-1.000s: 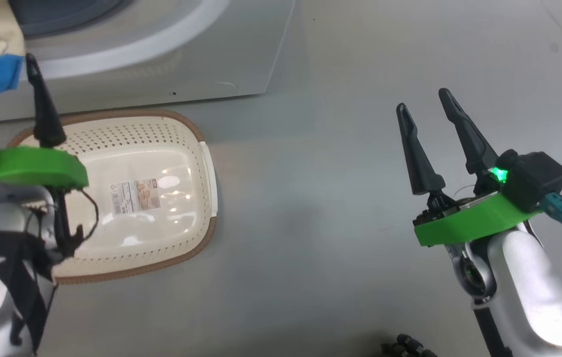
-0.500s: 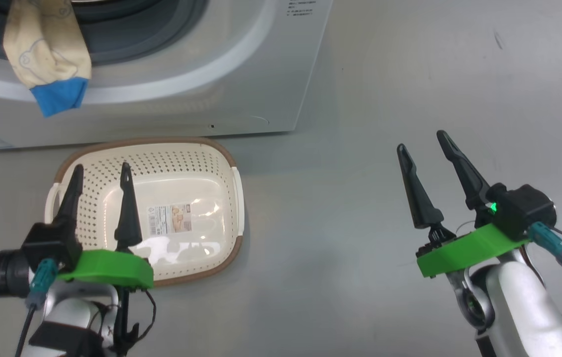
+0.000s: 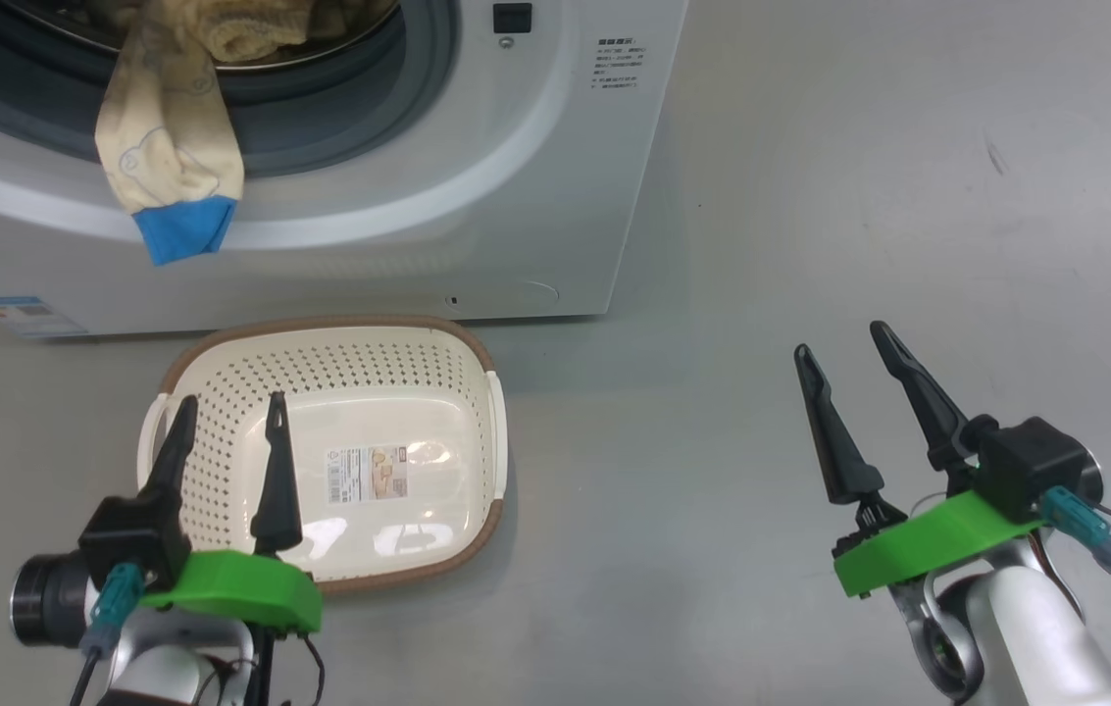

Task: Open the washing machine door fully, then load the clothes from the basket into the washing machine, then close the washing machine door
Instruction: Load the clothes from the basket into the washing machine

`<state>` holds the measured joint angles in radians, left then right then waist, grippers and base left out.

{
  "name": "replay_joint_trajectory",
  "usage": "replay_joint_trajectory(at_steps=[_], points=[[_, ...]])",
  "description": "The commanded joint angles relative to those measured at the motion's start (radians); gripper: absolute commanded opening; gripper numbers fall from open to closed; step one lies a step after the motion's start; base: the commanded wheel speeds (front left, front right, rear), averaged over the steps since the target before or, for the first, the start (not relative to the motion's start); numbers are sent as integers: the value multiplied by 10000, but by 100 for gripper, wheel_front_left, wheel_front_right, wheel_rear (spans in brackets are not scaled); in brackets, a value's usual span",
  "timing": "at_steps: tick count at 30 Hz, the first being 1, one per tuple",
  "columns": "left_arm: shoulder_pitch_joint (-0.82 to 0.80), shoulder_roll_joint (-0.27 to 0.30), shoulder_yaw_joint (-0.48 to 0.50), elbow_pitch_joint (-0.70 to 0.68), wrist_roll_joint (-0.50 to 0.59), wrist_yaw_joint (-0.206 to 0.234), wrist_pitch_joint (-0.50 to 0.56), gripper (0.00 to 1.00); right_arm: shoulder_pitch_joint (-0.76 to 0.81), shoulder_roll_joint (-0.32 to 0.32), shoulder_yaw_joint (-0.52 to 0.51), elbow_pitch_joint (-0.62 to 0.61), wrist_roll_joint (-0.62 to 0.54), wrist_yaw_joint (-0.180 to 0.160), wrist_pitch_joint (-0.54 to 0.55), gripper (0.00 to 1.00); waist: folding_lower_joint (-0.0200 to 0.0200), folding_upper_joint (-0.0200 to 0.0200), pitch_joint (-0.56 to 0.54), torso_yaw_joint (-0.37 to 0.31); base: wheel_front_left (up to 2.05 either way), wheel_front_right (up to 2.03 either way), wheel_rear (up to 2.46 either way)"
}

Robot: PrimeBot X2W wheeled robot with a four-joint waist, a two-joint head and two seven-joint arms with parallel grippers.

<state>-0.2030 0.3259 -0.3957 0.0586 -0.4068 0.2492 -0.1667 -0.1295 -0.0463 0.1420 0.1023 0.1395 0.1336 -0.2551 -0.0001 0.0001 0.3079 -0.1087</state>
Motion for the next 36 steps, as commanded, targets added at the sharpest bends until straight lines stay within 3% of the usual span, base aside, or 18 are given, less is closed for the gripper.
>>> replay_joint_trajectory(at_steps=[1,13,19,36], points=[[-210,198,325,-336,-73,1192,-20,100,-129,-39,219,-315,-57,-29,-66,100,1,-1,0,-2,0,0,0],[-549,281,356,-205,-92,1239,84,100,-233,-39,297,-378,8,-29,-67,100,1,-1,224,-58,0,0,0],[-1350,432,420,293,-229,1009,516,100,-477,-39,413,-520,130,-29,-67,100,1,-1,763,-220,0,0,0],[-5319,844,532,4564,-314,62,1394,100,-1342,-39,799,-682,709,-29,-67,100,1,-1,2301,-1033,0,0,0]])
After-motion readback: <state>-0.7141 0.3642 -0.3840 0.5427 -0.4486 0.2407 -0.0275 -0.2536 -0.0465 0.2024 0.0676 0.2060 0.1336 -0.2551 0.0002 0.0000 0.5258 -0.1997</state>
